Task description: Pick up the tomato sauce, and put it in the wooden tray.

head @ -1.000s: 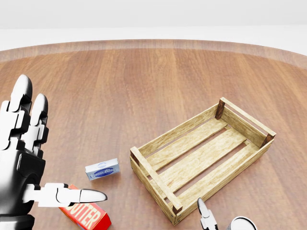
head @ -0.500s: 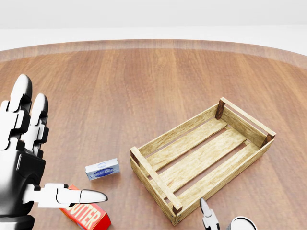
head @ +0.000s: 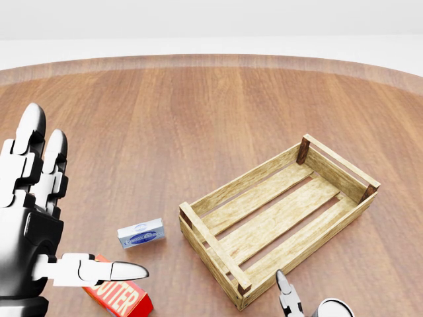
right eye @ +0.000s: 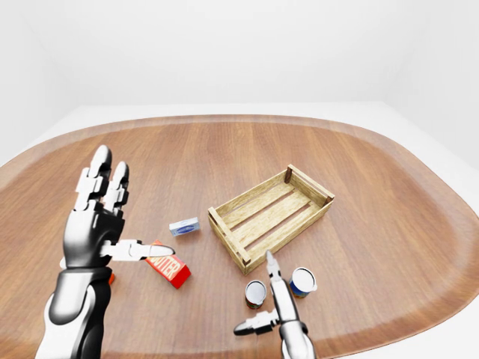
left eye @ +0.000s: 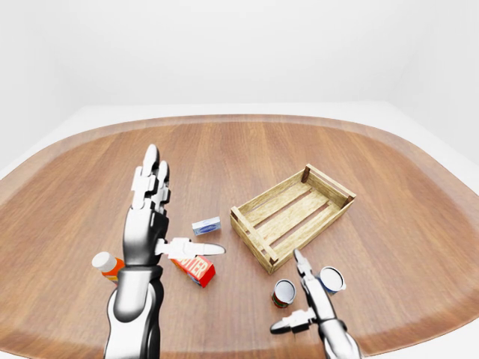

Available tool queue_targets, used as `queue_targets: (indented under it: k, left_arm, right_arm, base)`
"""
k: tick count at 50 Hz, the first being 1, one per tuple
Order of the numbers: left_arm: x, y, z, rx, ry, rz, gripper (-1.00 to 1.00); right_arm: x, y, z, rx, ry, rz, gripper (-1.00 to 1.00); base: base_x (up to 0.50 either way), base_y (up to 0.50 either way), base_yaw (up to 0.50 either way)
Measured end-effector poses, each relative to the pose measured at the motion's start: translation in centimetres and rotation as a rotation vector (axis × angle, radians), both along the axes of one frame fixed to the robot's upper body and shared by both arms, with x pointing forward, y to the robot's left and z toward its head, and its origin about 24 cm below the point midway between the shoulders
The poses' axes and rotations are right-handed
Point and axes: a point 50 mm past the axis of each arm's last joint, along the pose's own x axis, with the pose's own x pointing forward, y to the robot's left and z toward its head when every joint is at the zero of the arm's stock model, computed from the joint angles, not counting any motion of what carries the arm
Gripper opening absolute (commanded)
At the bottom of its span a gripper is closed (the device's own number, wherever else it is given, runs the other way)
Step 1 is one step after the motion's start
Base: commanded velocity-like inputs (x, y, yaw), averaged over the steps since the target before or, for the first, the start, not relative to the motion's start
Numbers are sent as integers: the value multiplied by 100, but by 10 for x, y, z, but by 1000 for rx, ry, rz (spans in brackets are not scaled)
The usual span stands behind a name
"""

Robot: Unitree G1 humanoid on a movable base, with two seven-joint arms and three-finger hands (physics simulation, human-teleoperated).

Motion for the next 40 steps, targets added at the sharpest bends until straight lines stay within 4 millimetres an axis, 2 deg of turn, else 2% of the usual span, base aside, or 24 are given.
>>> queue_targets:
  k: [30, 40]
  left_arm:
    - [1, 1, -2, -2, 8, 3, 100]
    - [1, 0, -2, -3, 11, 0, 100]
  right_arm:
    - [2, -3, -16, -28, 65, -15, 100]
    - [4, -4, -16, -34, 59, -17, 100]
  base:
    - [0, 0, 0]
    - [0, 0, 0]
